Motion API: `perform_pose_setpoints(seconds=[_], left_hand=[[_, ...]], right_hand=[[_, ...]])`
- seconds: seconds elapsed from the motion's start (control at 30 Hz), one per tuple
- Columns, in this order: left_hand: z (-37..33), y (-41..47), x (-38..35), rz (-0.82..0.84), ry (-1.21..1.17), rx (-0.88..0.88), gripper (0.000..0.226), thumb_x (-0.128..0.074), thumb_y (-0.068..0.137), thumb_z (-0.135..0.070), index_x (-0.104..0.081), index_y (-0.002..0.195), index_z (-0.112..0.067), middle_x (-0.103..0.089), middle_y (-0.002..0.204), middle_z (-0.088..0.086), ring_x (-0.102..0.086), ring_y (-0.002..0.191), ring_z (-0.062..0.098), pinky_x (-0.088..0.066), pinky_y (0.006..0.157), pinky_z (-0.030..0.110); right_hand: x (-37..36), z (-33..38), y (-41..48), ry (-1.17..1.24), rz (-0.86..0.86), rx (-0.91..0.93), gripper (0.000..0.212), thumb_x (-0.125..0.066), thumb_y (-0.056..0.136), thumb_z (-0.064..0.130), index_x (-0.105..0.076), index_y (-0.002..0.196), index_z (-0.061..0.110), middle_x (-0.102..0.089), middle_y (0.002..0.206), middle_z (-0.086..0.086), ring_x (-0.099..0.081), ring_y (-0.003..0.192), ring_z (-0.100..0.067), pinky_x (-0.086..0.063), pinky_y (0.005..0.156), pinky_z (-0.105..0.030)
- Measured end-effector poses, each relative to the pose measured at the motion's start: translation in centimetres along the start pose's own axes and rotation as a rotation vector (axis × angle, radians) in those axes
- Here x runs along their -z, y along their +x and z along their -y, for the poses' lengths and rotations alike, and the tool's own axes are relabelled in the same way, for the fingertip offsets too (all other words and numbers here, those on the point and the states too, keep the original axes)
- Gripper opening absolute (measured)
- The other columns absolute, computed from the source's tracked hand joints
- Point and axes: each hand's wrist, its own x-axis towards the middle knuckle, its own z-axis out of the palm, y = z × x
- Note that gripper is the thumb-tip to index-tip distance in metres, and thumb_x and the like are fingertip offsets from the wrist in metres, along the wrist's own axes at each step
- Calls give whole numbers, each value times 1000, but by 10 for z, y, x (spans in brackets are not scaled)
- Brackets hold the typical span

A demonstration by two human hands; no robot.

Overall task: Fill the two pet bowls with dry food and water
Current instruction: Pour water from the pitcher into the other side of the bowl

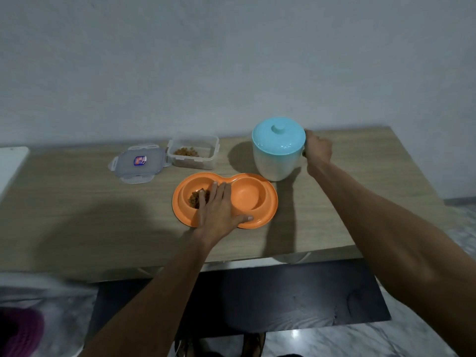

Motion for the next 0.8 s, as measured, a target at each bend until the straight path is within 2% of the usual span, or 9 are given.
perform_pose_setpoints(seconds=[0.13,0.3,0.63,0.8], left_hand=[[0,1,0,9,-11,1,111,-59,73,-74,-15,154,-12,-19,162,6,-6,152,27,-4,119,54],[-1,2,2,20,-23,14,112,-62,72,-73,-15,154,-13,-19,162,5,-5,153,27,-2,119,55],[-4,2,3,21,-38,22,112,-65,72,-70,-15,153,-12,-20,162,6,-5,152,27,-3,119,56],[-3,2,2,10,-41,19,113,-65,71,-71,-17,153,-11,-20,162,6,-5,152,27,-4,120,56]], right_hand=[[1,17,-3,-107,22,125,37,-64,70,26,-38,46,16,-38,50,1,-34,52,-18,-34,56,-32],[6,33,-14,-284,73,330,39,-55,74,16,-26,47,16,-24,50,0,-20,50,-16,-24,50,-26],[10,29,-28,-456,83,560,34,-54,73,18,-37,46,8,-20,47,-6,-23,55,-23,-28,56,-31],[9,28,-35,-503,104,650,34,-54,75,16,-42,47,1,-20,46,-7,-20,50,-20,-27,53,-31]])
